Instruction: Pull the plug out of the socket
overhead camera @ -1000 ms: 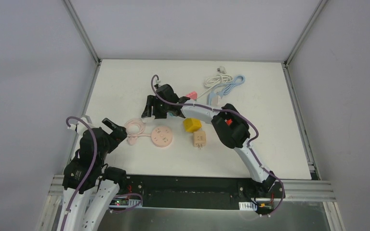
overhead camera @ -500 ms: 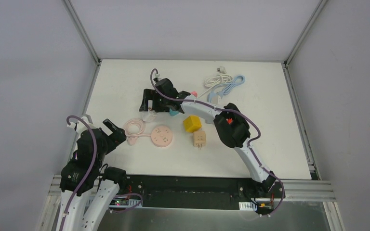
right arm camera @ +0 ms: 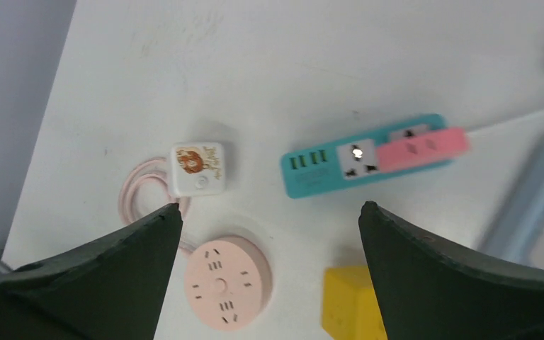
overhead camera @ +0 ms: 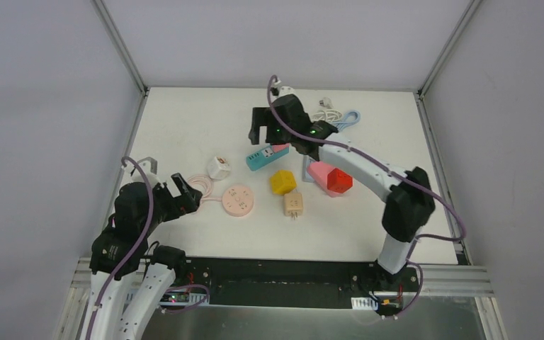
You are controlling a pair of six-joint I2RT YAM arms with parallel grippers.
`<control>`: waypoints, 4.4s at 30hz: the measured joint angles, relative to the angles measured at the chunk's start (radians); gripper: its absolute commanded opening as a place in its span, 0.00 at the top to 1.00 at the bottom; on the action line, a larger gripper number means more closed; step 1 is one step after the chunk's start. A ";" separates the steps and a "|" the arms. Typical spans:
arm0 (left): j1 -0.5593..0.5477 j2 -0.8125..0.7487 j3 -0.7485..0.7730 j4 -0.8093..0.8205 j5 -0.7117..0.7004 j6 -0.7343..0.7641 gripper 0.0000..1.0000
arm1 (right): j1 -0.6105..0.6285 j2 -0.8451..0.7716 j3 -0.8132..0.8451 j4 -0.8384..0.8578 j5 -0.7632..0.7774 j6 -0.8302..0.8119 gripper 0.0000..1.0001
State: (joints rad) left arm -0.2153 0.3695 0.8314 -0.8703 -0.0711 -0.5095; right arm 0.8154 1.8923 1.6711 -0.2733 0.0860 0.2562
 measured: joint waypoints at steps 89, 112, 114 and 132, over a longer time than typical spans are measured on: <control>-0.637 1.751 0.841 0.507 0.011 -0.396 0.48 | -0.546 -0.600 -0.848 -0.079 -0.174 0.104 1.00; -0.645 1.761 0.888 0.446 -0.005 -0.392 0.56 | -0.559 -0.616 -0.858 -0.080 -0.224 0.122 1.00; -0.649 1.763 0.889 0.442 -0.007 -0.392 0.56 | -0.527 -0.606 -0.854 -0.084 -0.204 0.129 1.00; -0.661 1.770 0.892 0.433 -0.016 -0.391 0.57 | -0.461 -0.521 -0.755 -0.165 -0.121 0.159 0.29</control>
State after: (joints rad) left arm -0.8761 2.1399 1.7237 -0.4377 -0.0875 -0.9009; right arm 0.3546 1.3708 0.9161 -0.4385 -0.0349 0.4149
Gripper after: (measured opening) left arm 0.432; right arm 0.614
